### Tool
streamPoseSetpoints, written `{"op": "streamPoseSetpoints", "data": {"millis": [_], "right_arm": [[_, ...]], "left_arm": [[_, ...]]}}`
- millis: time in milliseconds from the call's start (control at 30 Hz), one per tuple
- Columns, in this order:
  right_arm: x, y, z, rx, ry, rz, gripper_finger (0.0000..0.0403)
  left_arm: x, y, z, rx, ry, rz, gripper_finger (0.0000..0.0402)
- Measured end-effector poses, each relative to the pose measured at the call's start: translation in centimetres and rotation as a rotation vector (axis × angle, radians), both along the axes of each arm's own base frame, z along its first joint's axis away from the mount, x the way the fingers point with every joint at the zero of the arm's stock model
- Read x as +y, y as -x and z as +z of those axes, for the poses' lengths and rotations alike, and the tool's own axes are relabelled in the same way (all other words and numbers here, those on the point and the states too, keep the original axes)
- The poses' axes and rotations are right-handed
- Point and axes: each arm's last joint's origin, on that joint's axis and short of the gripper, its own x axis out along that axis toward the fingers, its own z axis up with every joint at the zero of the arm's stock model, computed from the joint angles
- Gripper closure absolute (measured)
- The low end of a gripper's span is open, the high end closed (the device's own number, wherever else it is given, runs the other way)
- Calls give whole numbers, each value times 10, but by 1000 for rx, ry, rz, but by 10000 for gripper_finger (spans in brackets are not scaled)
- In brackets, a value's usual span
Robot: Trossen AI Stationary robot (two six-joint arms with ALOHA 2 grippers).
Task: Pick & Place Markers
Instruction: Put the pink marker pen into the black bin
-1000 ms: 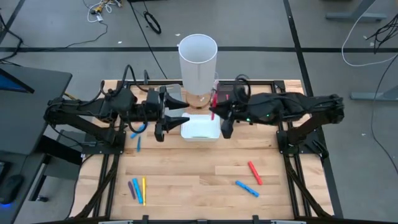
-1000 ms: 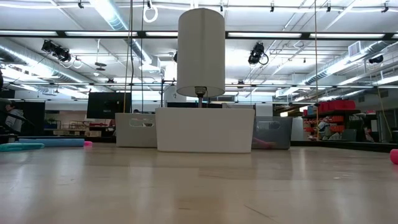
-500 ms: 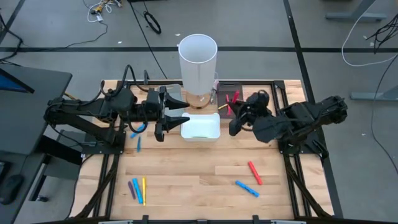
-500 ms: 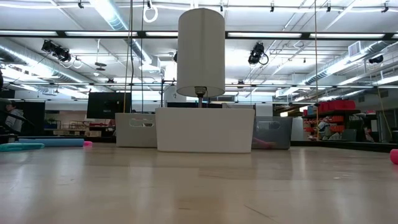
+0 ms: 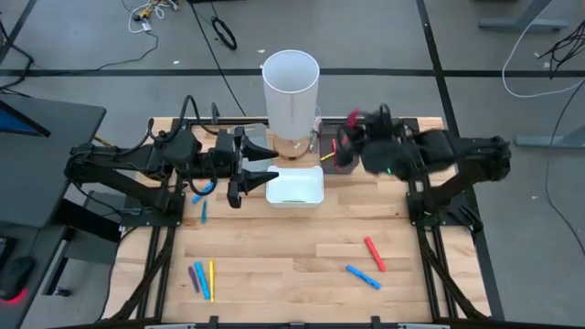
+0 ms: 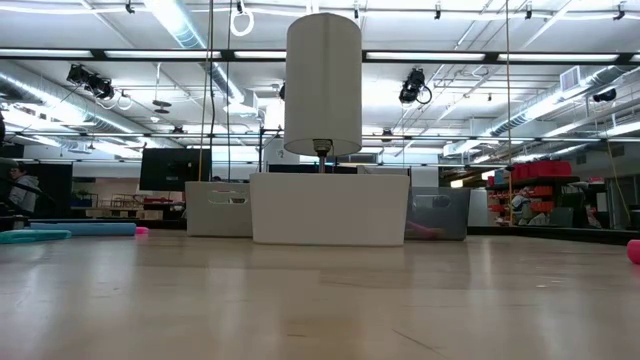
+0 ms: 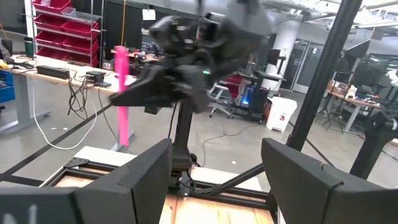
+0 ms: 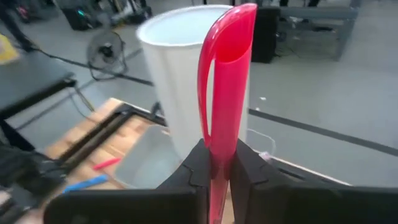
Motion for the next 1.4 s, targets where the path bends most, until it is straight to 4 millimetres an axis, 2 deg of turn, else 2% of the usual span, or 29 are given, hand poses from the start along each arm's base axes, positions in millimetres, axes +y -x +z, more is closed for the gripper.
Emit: {"op": "streamPoseSetpoints", "data": {"millis": [133,467,800,967,1100,1400], "right_arm": [[-29,-2,-1,61,-10,-37,383],[-104,5,-6,73,-232,-85,383],[-159,16,-16,55,-400,-121,383],[-188,10,-36,102,-526,-130,383],[-209,4,-60,192,-631,-144,383],[-245,-7,-102,253,-871,-142,383]], "left_arm": [[1,0,0,0,0,4,148],[6,-1,0,1,1,23,148],[6,-1,0,-1,25,20,148],[5,-1,0,-1,26,0,148],[5,-1,0,-1,26,-3,148],[5,-1,0,-1,26,-3,148]]}}
